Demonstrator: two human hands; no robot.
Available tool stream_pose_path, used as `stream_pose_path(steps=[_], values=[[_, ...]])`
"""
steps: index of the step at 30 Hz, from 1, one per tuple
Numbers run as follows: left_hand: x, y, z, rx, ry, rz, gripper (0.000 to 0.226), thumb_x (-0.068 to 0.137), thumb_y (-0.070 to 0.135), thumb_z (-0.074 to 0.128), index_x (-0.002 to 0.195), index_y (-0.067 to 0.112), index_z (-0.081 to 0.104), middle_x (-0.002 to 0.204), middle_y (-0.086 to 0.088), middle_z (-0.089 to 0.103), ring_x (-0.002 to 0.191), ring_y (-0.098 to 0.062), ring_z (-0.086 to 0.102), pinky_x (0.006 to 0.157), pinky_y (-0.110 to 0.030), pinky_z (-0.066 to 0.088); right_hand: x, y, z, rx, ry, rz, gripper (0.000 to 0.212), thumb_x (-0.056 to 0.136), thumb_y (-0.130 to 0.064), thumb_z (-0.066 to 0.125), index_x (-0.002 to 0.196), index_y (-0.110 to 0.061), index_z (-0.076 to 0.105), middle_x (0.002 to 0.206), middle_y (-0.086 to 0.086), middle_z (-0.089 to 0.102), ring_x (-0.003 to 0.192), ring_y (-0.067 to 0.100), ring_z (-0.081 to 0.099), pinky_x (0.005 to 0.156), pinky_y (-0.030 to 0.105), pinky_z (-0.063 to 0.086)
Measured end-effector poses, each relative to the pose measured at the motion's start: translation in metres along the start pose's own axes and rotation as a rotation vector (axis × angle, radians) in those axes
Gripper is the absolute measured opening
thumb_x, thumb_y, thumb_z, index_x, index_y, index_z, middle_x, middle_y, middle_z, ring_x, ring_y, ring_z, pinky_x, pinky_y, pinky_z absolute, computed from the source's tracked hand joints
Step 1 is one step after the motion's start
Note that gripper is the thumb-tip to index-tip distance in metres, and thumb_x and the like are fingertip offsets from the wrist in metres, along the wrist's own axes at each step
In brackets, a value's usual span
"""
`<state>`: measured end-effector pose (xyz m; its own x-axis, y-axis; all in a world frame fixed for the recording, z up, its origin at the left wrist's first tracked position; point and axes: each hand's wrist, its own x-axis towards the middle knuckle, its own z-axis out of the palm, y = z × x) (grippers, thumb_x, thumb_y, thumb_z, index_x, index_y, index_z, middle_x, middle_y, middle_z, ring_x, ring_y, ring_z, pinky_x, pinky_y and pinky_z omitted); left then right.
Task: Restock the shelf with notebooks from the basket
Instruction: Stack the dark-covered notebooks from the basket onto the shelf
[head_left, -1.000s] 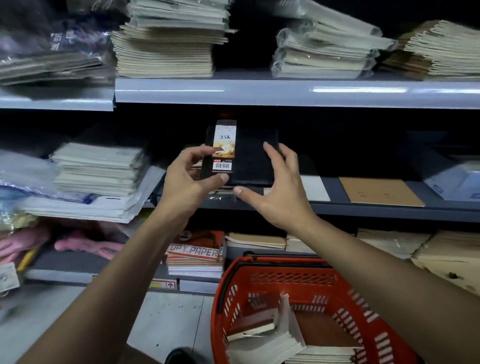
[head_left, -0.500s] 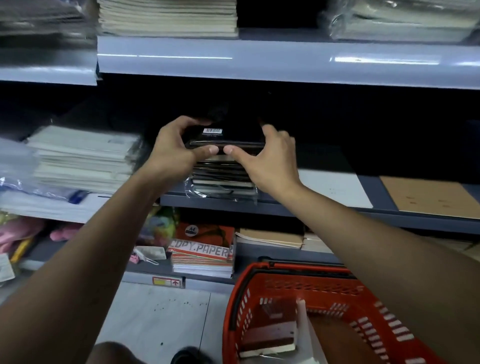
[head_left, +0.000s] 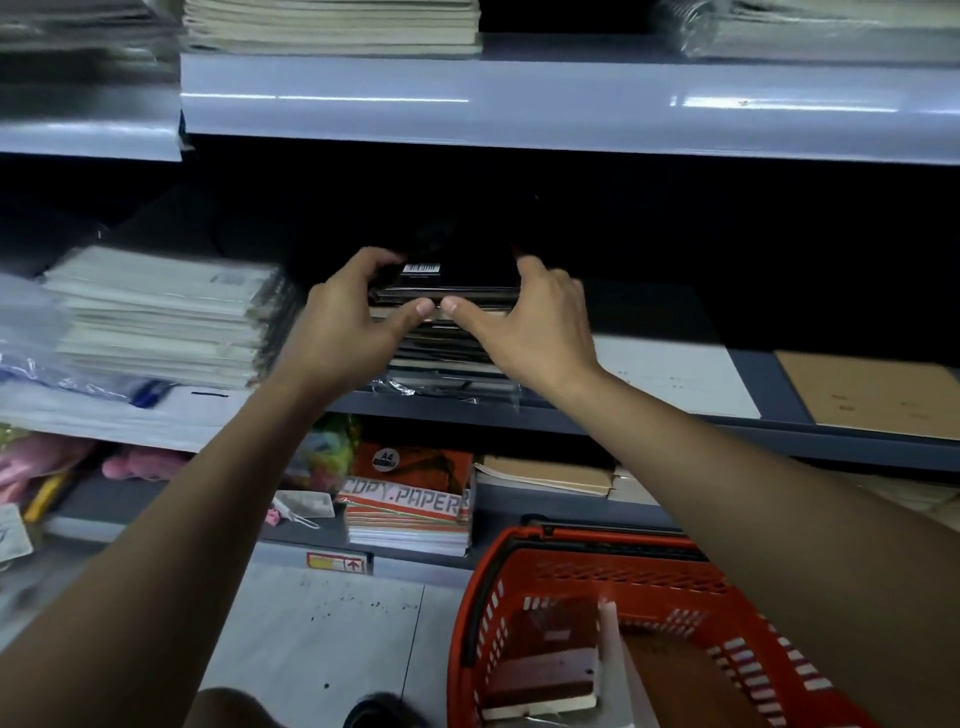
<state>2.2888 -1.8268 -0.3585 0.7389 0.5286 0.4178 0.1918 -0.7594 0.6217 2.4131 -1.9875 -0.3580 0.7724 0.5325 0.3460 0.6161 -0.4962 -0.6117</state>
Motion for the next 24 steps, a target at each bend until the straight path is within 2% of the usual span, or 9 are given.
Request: stream_pose_path(steps=[4, 7, 9, 13, 16, 19, 21, 24], values=[[-0.003, 0.008, -0.001, 0.069, -0.089, -0.072, 0.076, 0.094, 0.052, 0.065, 0.156, 0.021, 0.035, 0.155, -0.007, 0.048, 0.144, -0.025, 0.044, 0.113, -0.042, 0.041, -0.002, -0.001, -0.006, -0.008, -0.079, 0.0, 0.083, 0.082, -0.068, 0.07, 0.143, -0.017, 0.048, 0.136, 0.008, 0.055, 0.133, 0.028, 0.044, 0.103, 0.044, 0.049], [-0.007, 0.009, -0.003, 0.054, -0.068, -0.135, 0.086, 0.089, 0.056, 0.067, 0.158, 0.023, 0.029, 0.157, -0.008, 0.045, 0.145, -0.025, 0.042, 0.115, -0.046, 0.04, -0.011, 0.004, -0.016, 0.014, -0.09, -0.005, 0.075, 0.083, -0.056, 0.076, 0.14, -0.017, 0.046, 0.133, 0.006, 0.055, 0.13, 0.027, 0.045, 0.102, 0.043, 0.048], [-0.014, 0.009, -0.003, 0.025, 0.014, -0.148, 0.085, 0.082, 0.055, 0.069, 0.154, 0.024, 0.035, 0.148, -0.005, 0.053, 0.139, -0.023, 0.048, 0.113, -0.047, 0.044, -0.019, 0.01, -0.023, 0.026, -0.079, -0.008, 0.078, 0.084, -0.05, 0.077, 0.145, -0.016, 0.042, 0.137, 0.007, 0.054, 0.133, 0.028, 0.044, 0.106, 0.041, 0.046], [-0.038, 0.015, -0.001, -0.015, 0.181, -0.1, 0.057, 0.085, 0.029, 0.074, 0.138, 0.022, 0.054, 0.132, -0.002, 0.057, 0.12, -0.018, 0.057, 0.105, -0.043, 0.049, -0.042, 0.027, -0.035, 0.026, -0.092, 0.014, 0.087, 0.09, -0.044, 0.073, 0.159, -0.016, 0.028, 0.149, 0.008, 0.048, 0.14, 0.028, 0.04, 0.112, 0.041, 0.041], [-0.057, 0.023, 0.001, 0.003, 0.212, -0.081, 0.047, 0.087, 0.022, 0.073, 0.131, 0.025, 0.057, 0.131, 0.001, 0.054, 0.122, -0.017, 0.053, 0.105, -0.037, 0.047, -0.061, 0.038, -0.041, 0.018, -0.093, 0.014, 0.08, 0.092, -0.044, 0.071, 0.157, -0.017, 0.032, 0.147, 0.007, 0.049, 0.139, 0.025, 0.042, 0.11, 0.04, 0.043], [-0.071, 0.03, 0.002, 0.034, 0.259, -0.063, 0.047, 0.084, 0.015, 0.072, 0.13, 0.019, 0.061, 0.132, -0.004, 0.052, 0.127, -0.021, 0.047, 0.108, -0.032, 0.04, -0.078, 0.044, -0.049, 0.016, -0.089, 0.009, 0.072, 0.093, -0.042, 0.069, 0.153, -0.017, 0.037, 0.143, 0.005, 0.05, 0.139, 0.023, 0.041, 0.109, 0.039, 0.044], [-0.08, 0.037, 0.001, 0.006, 0.28, -0.076, 0.045, 0.083, 0.013, 0.071, 0.127, 0.019, 0.062, 0.127, -0.002, 0.055, 0.12, -0.019, 0.052, 0.106, -0.036, 0.045, -0.089, 0.049, -0.054, 0.013, -0.09, 0.013, 0.067, 0.094, -0.041, 0.068, 0.15, -0.018, 0.041, 0.141, 0.004, 0.051, 0.138, 0.023, 0.041, 0.108, 0.038, 0.044], [-0.099, 0.048, 0.005, -0.001, 0.245, -0.084, 0.041, 0.083, 0.01, 0.07, 0.123, 0.017, 0.063, 0.118, 0.0, 0.059, 0.108, -0.015, 0.057, 0.096, -0.033, 0.05, -0.105, 0.059, -0.059, 0.007, -0.104, 0.026, 0.059, 0.095, -0.039, 0.066, 0.146, -0.018, 0.046, 0.136, 0.004, 0.052, 0.136, 0.022, 0.042, 0.106, 0.037, 0.045]])
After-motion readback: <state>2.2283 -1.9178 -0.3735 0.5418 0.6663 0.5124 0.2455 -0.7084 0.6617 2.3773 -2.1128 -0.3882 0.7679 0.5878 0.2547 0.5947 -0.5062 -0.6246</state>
